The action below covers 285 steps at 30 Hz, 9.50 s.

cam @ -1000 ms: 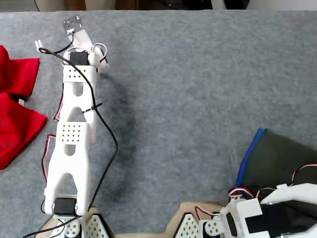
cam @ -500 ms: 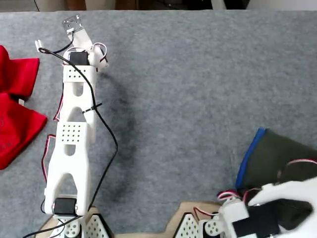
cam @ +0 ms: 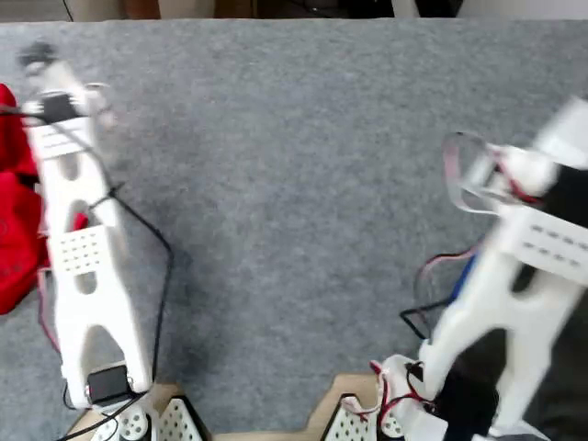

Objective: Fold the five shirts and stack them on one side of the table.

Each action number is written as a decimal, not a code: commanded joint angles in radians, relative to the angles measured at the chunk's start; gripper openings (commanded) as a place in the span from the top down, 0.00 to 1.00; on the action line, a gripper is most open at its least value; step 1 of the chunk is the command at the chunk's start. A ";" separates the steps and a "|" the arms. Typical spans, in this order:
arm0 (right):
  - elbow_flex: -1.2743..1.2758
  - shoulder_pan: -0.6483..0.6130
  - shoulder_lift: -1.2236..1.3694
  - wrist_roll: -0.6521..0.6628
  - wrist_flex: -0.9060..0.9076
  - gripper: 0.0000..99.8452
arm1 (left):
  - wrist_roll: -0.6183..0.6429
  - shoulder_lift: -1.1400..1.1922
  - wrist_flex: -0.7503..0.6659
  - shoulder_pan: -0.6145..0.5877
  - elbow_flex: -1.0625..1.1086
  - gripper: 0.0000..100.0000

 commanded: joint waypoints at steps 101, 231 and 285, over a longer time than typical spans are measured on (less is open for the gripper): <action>-0.119 -0.225 0.274 0.141 -0.041 0.98 | -0.557 -2.111 0.167 0.107 1.953 0.72; -1.040 -0.601 1.399 0.112 0.114 1.00 | -0.529 -1.173 -0.262 -0.634 1.985 0.97; -0.687 -0.750 1.221 0.117 0.112 0.99 | -0.589 -1.173 -0.325 -0.557 2.136 0.98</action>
